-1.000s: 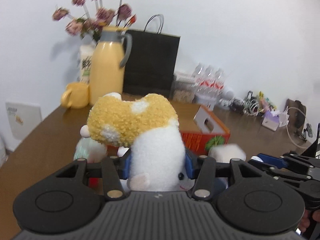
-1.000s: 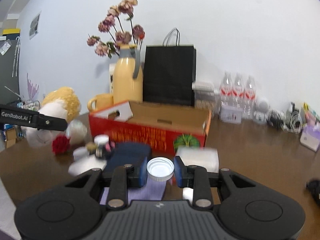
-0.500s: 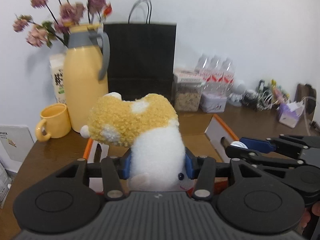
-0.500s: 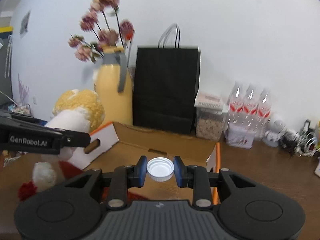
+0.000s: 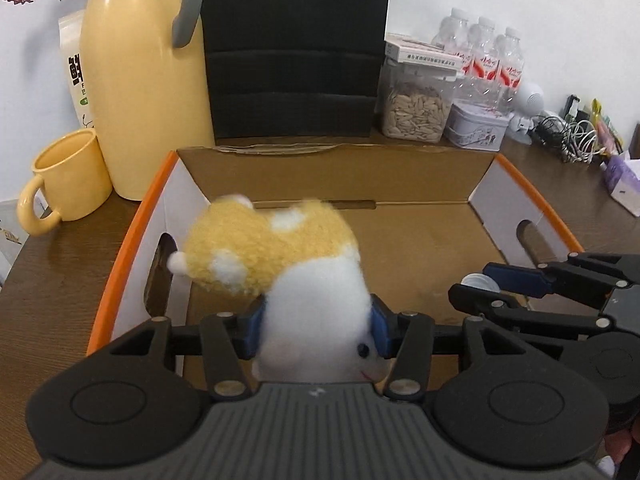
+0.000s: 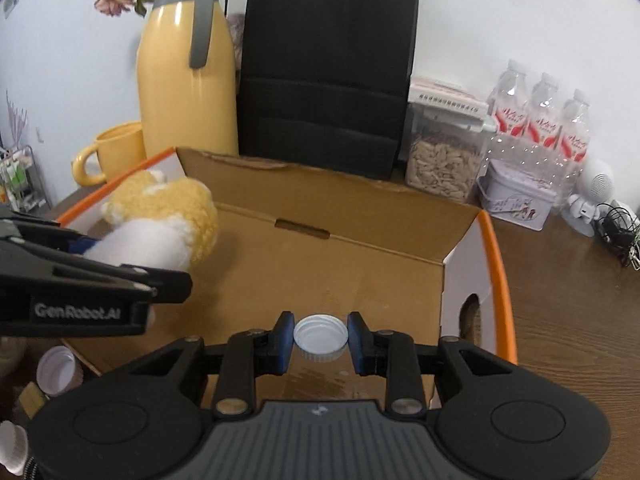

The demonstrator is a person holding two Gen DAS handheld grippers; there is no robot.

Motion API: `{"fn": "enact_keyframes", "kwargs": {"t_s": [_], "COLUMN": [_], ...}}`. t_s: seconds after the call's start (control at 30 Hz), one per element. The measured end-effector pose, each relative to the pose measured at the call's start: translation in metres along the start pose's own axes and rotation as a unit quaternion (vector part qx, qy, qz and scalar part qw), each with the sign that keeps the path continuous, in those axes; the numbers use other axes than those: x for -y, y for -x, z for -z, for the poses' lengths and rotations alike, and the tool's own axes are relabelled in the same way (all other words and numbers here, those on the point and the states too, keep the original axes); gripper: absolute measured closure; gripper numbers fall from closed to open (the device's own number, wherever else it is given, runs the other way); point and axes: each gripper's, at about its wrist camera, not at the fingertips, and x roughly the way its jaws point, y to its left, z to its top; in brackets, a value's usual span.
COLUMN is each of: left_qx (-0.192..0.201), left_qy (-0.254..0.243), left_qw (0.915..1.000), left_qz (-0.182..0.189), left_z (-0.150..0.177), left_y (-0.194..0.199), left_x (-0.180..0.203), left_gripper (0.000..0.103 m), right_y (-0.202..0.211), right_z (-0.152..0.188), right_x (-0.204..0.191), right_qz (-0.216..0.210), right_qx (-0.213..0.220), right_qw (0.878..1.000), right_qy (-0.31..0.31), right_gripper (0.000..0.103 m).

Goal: Organize objects
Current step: 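Carry the cap and plush toy into the cardboard box and open both tools, then grasp the white square cap on the table with the right tool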

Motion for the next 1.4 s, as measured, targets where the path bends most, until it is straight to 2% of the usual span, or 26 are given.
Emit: {"fn": "enact_keyframes", "kwargs": {"t_s": [0.07,0.13,0.17,0.2,0.23,0.3,0.33,0.63,0.83,0.9,1.13,1.4], "left_qx": [0.012,0.029,0.042,0.052,0.061,0.068,0.069,0.085,0.122,0.136,0.169,0.179], "left_qy": [-0.003,-0.001,0.002,0.005,0.009,0.019,0.024,0.029,0.032,0.031,0.032,0.034], "left_qw": [0.9999,0.9995,0.9991,0.9986,0.9981,0.9975,0.9973,0.9959,0.9920,0.9902,0.9851,0.9832], "left_qz": [-0.006,-0.008,-0.008,-0.009,-0.008,-0.003,-0.002,-0.004,-0.001,0.003,0.005,0.003], "left_z": [0.000,0.000,0.000,-0.001,0.000,-0.001,-0.001,0.006,0.025,0.032,0.072,0.139], "left_y": [0.003,0.010,0.016,0.019,0.023,0.029,0.031,0.055,0.102,0.119,0.177,0.219], "left_x": [-0.001,-0.002,-0.004,-0.004,-0.005,-0.008,-0.010,-0.009,-0.007,-0.008,-0.010,-0.018], "left_gripper": [0.031,0.006,0.000,0.000,0.000,0.000,0.000,0.000,0.000,0.000,0.000,0.000], "right_y": [-0.001,-0.001,0.000,0.002,0.004,0.006,0.008,0.034,0.083,0.103,0.175,0.230], "right_z": [0.001,0.001,0.001,0.002,0.003,0.003,0.003,0.002,0.008,0.013,0.048,0.116], "right_x": [0.001,0.001,0.001,0.001,0.001,0.001,0.001,-0.002,-0.007,-0.009,-0.008,-0.003], "right_qz": [0.000,-0.001,0.001,0.002,0.003,0.004,0.005,0.009,0.010,0.010,0.009,0.013], "right_qx": [0.000,0.004,0.006,0.010,0.013,0.019,0.023,0.044,0.091,0.107,0.150,0.154], "right_qw": [1.000,1.000,1.000,1.000,1.000,1.000,1.000,0.999,0.996,0.994,0.989,0.988], "right_qy": [-0.002,-0.003,-0.004,-0.003,-0.003,-0.007,-0.009,-0.013,-0.003,0.002,0.009,0.006], "right_gripper": [0.071,0.056,0.044,0.035,0.031,0.014,0.012,0.011,0.009,0.003,0.000,0.000]}}
